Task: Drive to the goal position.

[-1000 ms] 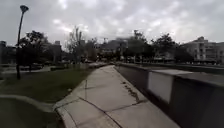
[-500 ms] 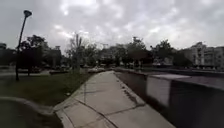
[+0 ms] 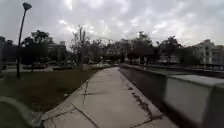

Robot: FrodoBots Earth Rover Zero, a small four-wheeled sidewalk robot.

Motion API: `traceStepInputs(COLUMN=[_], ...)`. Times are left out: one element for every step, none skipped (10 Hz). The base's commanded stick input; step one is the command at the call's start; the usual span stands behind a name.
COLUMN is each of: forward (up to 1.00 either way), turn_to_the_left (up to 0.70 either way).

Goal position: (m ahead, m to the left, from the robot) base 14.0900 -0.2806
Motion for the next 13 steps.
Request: traceStepInputs(forward=[1.0,1.0,1.0,1.0,1.0,1.0,1.0,1.0,1.0,1.0,1.0,1.0,1.0], turn_to_the_left=[0.33,0.26,0.18,0.1,0.03,0.01,0.01,0.01,0.01,0.0,-0.08,-0.16,-0.25])
